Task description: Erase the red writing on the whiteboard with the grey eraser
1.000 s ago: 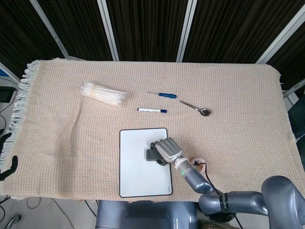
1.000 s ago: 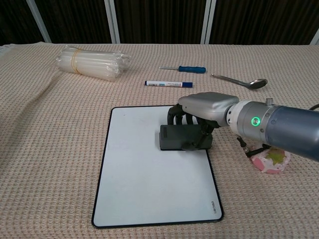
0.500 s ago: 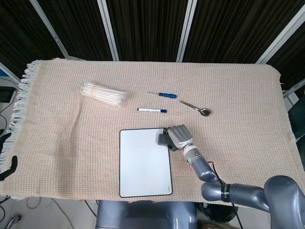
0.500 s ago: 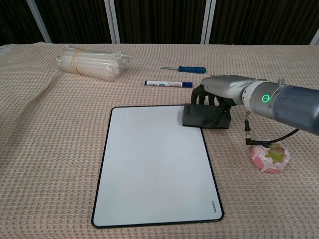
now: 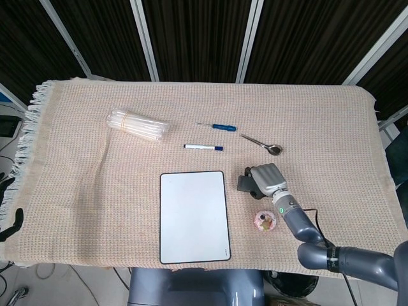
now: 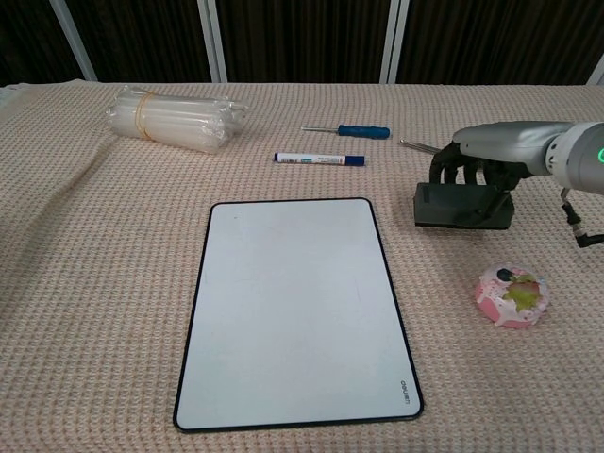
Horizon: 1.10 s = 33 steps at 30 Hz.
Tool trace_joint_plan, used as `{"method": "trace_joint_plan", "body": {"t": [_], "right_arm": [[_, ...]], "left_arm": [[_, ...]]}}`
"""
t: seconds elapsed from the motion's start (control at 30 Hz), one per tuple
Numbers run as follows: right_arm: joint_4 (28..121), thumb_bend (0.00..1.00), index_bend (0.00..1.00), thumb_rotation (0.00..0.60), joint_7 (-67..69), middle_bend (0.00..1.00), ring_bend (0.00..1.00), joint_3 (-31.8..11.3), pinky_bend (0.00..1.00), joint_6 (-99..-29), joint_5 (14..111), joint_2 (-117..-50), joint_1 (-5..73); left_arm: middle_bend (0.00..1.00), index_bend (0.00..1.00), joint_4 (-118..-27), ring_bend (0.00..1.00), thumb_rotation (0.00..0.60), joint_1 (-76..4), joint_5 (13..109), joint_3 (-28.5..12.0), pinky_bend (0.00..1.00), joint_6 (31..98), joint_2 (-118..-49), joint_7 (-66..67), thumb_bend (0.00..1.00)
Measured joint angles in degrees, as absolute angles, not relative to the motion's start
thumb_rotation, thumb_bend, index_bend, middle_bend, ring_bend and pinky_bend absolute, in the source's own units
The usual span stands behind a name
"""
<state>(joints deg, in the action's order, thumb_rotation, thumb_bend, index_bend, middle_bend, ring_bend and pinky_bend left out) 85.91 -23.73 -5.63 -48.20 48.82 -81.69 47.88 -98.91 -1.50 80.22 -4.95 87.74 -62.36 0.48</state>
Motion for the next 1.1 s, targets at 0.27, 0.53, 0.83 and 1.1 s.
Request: {"method": "trace_joint_plan", "body": {"t": [0.27,0.53,0.83,1.1], "right_arm": [[83.59,0.39,0.44,0.6,-20.22,0.41,0.41,-4.33,0.49,-46.91,51.92,-80.61,45.98],[82.7,0.12,0.01,0.6,-18.93,0.13,0.16,-3.41,0.25,-44.27,52.94,-80.53,45.43],[87.64,0.11,0.0,0.6,-16.5,0.04,0.08,-5.3,0.16,-44.93,53.0,-76.93,45.2],[98.33,0.11,0.0,0.6,-13.76,0.04,0.08,-7.0,0.16,-55.23,59.06,-67.05,40.43]], "left_arm": [[0.02,0.14,-98.95,0.0,0.6,-1.52,80.18,-5.02,0.0,87.79,-62.43,0.65,0.46],[0.02,0.14,-98.97,0.0,0.6,-1.48,80.15,-5.0,0.0,87.8,-62.42,0.7,0.46],[0.02,0.14,-98.99,0.0,0.6,-1.46,79.99,-5.0,0.0,87.7,-62.3,0.71,0.46],[0.02,0.14,-98.97,0.0,0.6,-1.48,80.15,-4.97,0.0,87.75,-62.45,0.95,0.46]]}}
